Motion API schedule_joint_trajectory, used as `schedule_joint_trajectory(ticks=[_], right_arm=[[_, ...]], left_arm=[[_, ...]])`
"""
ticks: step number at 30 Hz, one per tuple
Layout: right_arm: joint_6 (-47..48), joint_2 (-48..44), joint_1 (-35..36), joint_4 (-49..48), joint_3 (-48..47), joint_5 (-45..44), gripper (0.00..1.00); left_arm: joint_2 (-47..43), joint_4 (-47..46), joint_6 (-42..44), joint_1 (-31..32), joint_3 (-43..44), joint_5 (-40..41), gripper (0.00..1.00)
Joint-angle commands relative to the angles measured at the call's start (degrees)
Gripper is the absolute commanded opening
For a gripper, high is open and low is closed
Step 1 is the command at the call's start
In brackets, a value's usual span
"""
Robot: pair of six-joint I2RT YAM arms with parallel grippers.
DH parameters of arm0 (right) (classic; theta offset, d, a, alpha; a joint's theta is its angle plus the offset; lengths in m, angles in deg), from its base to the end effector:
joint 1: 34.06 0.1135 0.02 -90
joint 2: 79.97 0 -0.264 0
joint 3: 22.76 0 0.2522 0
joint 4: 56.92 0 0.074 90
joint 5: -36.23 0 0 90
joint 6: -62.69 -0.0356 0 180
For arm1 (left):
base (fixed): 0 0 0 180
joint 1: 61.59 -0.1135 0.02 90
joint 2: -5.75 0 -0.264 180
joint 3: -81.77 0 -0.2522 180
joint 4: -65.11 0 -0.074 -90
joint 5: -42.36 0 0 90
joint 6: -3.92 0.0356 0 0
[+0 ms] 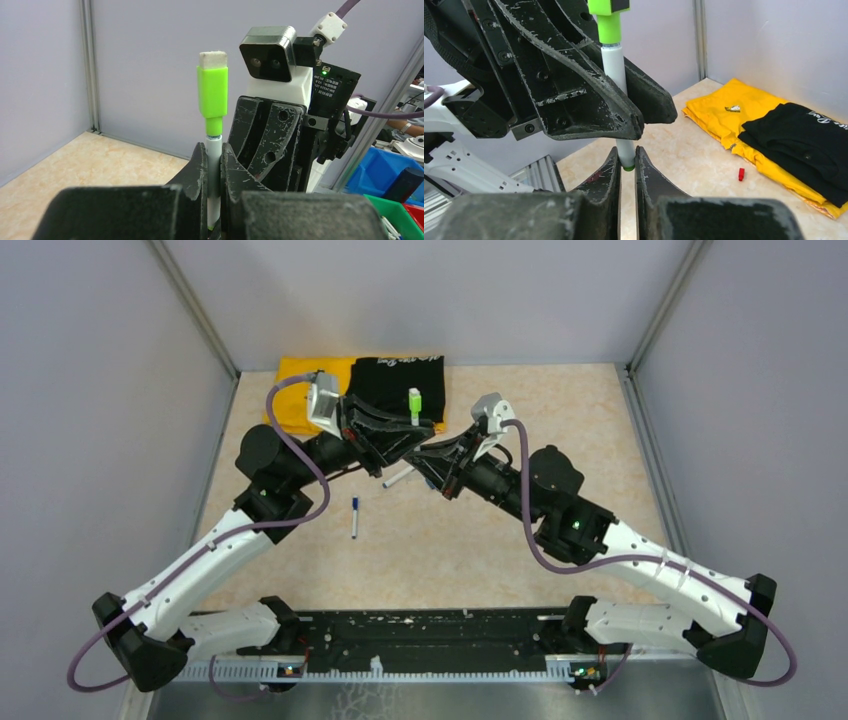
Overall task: Insert the pens into the pen caps
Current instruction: Adjust the pen.
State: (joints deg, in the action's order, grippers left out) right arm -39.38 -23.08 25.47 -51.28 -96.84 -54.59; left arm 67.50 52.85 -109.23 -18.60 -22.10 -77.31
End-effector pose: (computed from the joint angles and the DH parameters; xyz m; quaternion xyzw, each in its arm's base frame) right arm 0.1141 0.1929 0.4311 -0.2494 0.5811 0.4495 0.6309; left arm 0.1585 -0.1719 0.4557 0.3021 0.4625 -0.5616 0.6160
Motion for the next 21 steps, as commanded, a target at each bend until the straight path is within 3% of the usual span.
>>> schedule_joint_trajectory(ticks=[1, 4, 12, 14, 18, 21], right_arm=[[0.56, -0.58, 0.29, -4.61, -2.58, 0.60, 0.00], [0.65, -1.21, 0.26, -5.03, -2.70, 0.64, 0.00], [0.76, -1.68, 0.24, -4.19, -4.06, 0.64, 0.00], [0.76, -1.69, 0.27, -3.92, -4.31, 0.64, 0.00], [0.87, -1.60, 0.26, -3.44, -4.65, 0.64, 0.00], [0.90, -1.48, 0.28, -2.67, -4.81, 0.64, 0.00]], left_arm=[[-0.21, -2.91, -1.27, 0.00, -1.11, -1.67, 0.03], [-0.60, -2.79, -1.15, 0.00, -1.98, -1.23, 0.07], [-0.85, -1.74, -0.88, 0.00, -3.47, -0.64, 0.34], [-0.88, -1.25, -0.68, 0.01, -3.61, -0.59, 0.36], [-0.94, -0.72, -0.49, 0.00, -3.83, -0.66, 0.35], [-0.89, -0.42, -0.19, 0.00, -3.48, -0.57, 0.20]])
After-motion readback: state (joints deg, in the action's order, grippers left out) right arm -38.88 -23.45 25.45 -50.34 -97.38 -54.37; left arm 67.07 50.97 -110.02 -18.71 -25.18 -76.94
